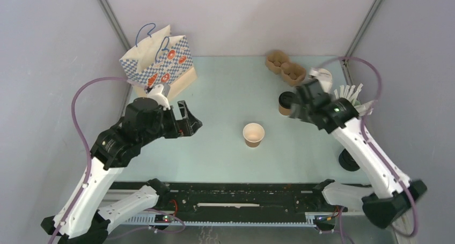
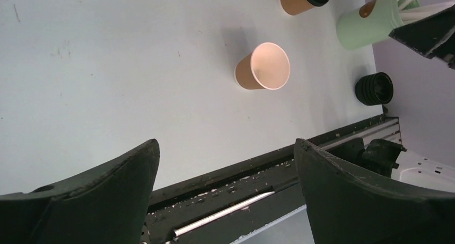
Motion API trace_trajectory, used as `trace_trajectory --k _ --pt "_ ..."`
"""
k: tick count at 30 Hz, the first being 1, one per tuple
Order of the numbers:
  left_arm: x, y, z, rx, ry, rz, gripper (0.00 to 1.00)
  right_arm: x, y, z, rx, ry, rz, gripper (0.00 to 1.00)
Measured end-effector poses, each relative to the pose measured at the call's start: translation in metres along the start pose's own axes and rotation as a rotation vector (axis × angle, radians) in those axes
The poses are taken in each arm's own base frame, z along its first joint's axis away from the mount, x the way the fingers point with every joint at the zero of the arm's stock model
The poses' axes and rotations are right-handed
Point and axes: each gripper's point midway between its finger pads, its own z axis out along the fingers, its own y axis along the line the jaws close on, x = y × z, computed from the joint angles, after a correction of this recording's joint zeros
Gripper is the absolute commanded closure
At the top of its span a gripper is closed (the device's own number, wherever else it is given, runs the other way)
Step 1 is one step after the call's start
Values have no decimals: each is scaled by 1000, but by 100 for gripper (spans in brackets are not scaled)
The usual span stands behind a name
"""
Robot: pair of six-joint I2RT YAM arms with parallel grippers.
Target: Pack the takeout coffee
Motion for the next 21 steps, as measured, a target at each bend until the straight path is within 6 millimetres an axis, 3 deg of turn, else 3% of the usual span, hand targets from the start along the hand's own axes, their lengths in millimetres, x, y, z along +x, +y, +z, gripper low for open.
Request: trace_trajectory --k 3,6,10,14,21 --pt "-5 -6 1 13 4 15 0 33 -91 17 251 43 229 26" --pt "-8 -12 1 35 12 30 0 76 -147 21 423 95 411 27" --pt "-12 -20 -2 67 17 43 0 114 -193 15 558 90 655 29" --pt "-12 -24 -7 88 30 60 0 136 -231 9 712 99 867 31" --pt "-10 -31 -11 114 72 89 0 152 -262 25 812 124 1011 33"
